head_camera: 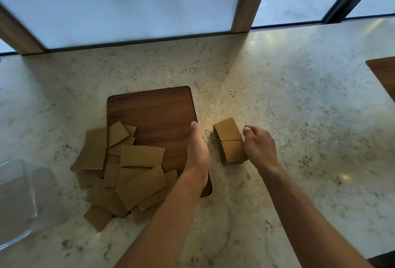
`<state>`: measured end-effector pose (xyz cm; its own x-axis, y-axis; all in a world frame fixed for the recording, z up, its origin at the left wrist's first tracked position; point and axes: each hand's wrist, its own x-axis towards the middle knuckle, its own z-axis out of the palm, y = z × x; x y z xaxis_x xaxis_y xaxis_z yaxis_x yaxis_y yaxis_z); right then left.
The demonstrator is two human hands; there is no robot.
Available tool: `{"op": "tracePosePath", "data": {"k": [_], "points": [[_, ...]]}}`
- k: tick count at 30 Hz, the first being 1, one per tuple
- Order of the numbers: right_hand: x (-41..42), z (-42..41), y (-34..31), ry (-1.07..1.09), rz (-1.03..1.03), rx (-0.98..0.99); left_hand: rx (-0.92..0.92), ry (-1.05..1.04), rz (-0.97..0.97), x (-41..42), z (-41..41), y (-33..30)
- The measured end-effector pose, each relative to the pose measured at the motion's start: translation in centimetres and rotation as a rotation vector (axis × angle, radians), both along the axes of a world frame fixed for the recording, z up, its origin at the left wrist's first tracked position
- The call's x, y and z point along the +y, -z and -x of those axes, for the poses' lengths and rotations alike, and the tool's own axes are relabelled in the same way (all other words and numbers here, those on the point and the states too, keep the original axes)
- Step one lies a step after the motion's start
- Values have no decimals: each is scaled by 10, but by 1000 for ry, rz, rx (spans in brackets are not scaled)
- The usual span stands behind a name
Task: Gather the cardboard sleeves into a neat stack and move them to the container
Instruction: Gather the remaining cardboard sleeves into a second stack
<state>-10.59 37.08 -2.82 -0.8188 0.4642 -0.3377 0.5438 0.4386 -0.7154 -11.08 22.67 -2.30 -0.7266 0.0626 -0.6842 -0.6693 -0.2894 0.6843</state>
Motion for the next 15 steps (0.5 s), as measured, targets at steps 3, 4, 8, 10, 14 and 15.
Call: {"op": "tracePosePath", "data": {"k": [3, 4, 8, 10, 14, 15], "points": [[-16, -10, -12, -40, -135, 51, 109, 10, 147, -28, -8, -9], [-25, -12, -15, -54, -162, 68, 150, 21, 218, -38, -11, -11], [-76, -21, -19, -169, -220, 144, 178, 6, 331, -94, -25, -7], [-99, -25, -11, -258, -196, 150, 126, 9, 352, -117, -32, 1], [-157, -42, 19, -597, -156, -17, 5, -71, 414, -175, -55, 18], [-169, -47, 27, -687, -188, -30, -25, -82, 430, -187, -61, 22]]}}
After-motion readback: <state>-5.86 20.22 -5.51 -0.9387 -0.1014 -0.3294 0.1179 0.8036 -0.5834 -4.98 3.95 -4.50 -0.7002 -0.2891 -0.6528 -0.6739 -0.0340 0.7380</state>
